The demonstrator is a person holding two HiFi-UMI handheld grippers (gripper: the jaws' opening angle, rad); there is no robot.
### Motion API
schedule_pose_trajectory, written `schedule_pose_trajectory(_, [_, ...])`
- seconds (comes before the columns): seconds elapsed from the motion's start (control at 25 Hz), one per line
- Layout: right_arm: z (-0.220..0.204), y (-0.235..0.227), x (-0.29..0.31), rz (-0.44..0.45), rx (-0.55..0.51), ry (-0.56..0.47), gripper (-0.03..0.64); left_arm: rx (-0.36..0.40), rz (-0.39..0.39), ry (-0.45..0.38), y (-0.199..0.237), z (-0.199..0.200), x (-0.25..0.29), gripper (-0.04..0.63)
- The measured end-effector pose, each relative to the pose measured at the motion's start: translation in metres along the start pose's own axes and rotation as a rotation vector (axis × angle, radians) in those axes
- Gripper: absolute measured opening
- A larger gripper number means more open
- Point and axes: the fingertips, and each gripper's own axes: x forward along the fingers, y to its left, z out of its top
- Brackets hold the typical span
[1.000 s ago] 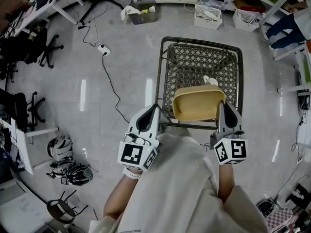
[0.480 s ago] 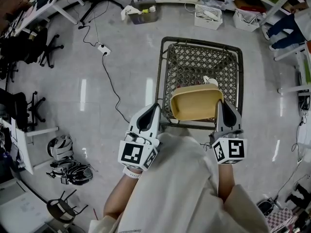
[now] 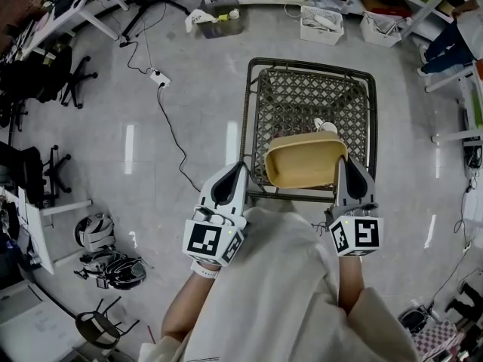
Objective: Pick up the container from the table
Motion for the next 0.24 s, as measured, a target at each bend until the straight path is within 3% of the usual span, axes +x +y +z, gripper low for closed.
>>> schedule_pose_trajectory(0.24, [-0.0016,-0.0015,-0.0007,-0.001,-0.006,0.002,0.028,0.005,-0.001,0.008,-0.0018,-0.0019,0.0013,0.023])
